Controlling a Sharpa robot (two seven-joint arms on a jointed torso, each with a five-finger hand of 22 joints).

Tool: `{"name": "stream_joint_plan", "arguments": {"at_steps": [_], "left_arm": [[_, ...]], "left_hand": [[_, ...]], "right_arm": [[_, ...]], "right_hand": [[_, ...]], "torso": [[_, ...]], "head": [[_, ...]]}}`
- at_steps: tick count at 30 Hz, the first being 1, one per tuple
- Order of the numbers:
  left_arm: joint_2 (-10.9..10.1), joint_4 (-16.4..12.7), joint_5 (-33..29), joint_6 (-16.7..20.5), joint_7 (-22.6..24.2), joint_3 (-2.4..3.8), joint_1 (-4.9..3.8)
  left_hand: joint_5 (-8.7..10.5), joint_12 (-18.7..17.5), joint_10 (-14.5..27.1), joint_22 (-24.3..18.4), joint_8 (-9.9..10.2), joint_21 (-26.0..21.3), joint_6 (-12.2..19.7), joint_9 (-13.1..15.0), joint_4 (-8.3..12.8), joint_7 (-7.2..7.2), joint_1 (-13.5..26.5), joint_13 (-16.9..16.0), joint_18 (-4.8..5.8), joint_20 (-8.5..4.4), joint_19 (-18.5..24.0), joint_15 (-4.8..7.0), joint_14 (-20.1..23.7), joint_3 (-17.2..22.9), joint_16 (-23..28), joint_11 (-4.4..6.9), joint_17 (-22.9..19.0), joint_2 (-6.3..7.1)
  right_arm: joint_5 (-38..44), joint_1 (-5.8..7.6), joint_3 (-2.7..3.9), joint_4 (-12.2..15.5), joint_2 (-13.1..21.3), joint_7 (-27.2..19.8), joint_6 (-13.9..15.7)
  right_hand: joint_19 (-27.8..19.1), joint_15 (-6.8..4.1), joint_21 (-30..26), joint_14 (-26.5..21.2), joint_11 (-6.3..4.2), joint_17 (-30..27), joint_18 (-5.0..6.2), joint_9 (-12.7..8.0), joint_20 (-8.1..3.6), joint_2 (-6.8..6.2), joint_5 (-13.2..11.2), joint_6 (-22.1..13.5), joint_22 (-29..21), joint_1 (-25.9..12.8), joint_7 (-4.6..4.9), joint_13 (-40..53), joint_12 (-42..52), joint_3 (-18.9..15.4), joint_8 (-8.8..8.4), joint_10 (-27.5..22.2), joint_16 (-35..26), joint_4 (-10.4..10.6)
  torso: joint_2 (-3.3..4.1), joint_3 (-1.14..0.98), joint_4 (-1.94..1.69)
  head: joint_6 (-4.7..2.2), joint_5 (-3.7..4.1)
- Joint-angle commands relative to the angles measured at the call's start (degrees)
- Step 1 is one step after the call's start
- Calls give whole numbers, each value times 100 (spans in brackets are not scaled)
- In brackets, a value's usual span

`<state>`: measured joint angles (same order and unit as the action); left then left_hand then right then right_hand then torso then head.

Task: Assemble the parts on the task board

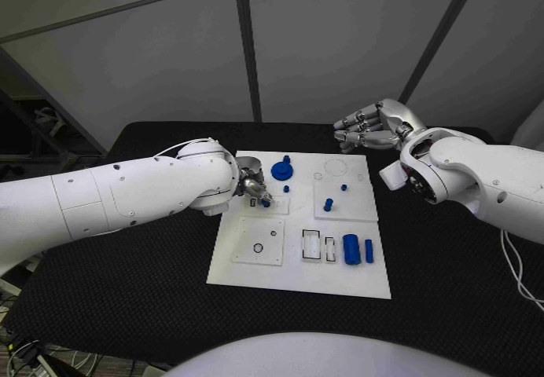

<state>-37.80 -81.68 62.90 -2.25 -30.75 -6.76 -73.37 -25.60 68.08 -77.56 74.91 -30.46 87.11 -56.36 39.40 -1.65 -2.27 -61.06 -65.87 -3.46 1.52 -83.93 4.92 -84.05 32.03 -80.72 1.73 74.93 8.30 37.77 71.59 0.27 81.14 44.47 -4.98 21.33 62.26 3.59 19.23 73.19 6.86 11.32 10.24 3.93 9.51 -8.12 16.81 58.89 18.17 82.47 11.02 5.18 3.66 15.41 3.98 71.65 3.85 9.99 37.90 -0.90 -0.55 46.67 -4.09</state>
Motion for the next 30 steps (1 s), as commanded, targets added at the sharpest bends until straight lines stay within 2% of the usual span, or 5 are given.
{"name": "stream_joint_plan", "arguments": {"at_steps": [1,15,30], "left_arm": [[41,14,16,-182,-17,-9,11],[121,114,16,-376,-32,-9,7],[127,142,58,-441,-38,-9,5]], "left_hand": [[7,30,-97,1136,16,26,2,-12,531,45,55,-17,254,-40,-424,39,-355,480,31,44,717,-17],[9,86,-143,1193,47,62,-66,-34,428,75,92,-88,267,-60,-453,58,-358,198,30,68,722,-69],[6,144,-183,1216,57,77,-115,-45,392,93,91,-156,273,-67,-464,66,-359,83,29,82,724,-98]], "right_arm": [[-2,13,3,9,2,-42,-35],[-2,13,3,13,11,-36,-43],[-2,13,3,17,19,-32,-45]], "right_hand": [[29,23,-20,-3,-6,-6,17,-5,-5,12,39,-30,-6,-48,-6,-5,7,-26,-8,-53,-20,6],[32,24,-31,-6,-5,-11,17,-5,-4,12,44,-33,-14,-52,-5,-10,6,-29,-7,-57,-20,8],[32,24,-31,-6,-5,-11,17,-5,-4,12,44,-33,-14,-52,-5,-10,6,-29,-7,-57,-20,8]], "torso": [[0,-2,0],[-2,-1,-1],[-2,4,-7]], "head": [[4,6],[32,31],[37,43]]}}
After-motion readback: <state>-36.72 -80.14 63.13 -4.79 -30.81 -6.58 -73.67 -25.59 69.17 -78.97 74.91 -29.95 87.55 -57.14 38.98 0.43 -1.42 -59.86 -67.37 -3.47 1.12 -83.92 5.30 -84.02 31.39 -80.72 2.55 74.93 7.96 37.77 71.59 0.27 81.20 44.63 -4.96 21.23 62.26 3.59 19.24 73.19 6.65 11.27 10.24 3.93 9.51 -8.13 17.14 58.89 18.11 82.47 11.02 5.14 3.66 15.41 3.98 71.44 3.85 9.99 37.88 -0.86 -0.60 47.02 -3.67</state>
